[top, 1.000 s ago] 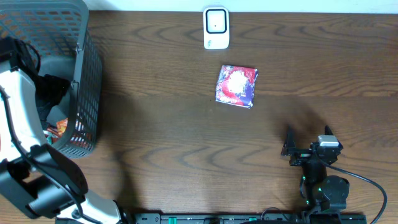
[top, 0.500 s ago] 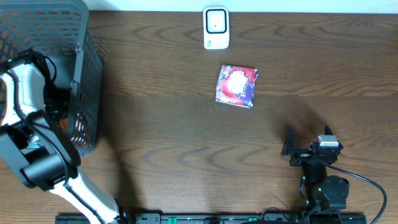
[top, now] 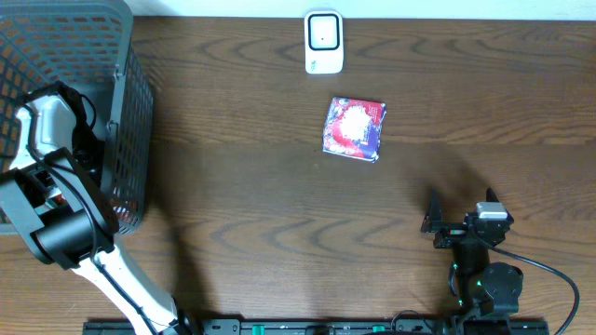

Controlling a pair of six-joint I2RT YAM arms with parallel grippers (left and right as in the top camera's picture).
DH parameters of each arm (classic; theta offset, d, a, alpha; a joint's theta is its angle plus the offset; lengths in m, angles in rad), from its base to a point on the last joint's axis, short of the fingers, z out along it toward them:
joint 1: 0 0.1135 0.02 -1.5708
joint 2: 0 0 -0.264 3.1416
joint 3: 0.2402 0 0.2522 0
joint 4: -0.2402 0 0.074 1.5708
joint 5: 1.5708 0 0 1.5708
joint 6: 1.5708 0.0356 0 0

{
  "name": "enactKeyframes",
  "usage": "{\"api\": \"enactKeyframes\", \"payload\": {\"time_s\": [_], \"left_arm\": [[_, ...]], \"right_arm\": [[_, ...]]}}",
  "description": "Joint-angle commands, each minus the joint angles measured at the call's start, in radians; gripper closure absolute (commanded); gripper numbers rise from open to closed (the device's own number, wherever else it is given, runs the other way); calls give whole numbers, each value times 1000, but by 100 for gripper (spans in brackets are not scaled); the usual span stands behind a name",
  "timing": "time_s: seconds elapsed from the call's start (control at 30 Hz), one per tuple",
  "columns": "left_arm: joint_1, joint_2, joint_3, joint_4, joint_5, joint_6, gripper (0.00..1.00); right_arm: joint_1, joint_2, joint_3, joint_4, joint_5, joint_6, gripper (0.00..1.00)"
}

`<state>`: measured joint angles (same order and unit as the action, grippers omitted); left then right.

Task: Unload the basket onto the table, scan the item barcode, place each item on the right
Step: 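Return the left gripper into the basket and grasp the orange snack bag, then lift the orange bag out and carry it toward the scanner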

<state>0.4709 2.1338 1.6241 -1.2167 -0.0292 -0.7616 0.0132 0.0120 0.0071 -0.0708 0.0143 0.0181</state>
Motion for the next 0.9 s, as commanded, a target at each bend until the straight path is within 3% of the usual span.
{"api": "enactKeyframes", "payload": {"time_s": [0.0, 0.2, 0.4, 0.7, 0.87], "left_arm": [[6, 41, 41, 5, -8, 45, 92], [6, 5, 213, -98, 22, 59, 93], [6, -141, 410, -122, 103, 92, 93], [0, -526, 445, 25, 162, 91, 93], [-52, -665, 445, 106, 331, 92, 93]], "right_arm": [[-8, -5, -2, -4, -5, 13, 1], [-8, -5, -2, -4, -5, 13, 1], [-8, -5, -2, -4, -5, 13, 1], [-8, -5, -2, -4, -5, 13, 1], [-8, -5, -2, -4, -5, 13, 1]]}}
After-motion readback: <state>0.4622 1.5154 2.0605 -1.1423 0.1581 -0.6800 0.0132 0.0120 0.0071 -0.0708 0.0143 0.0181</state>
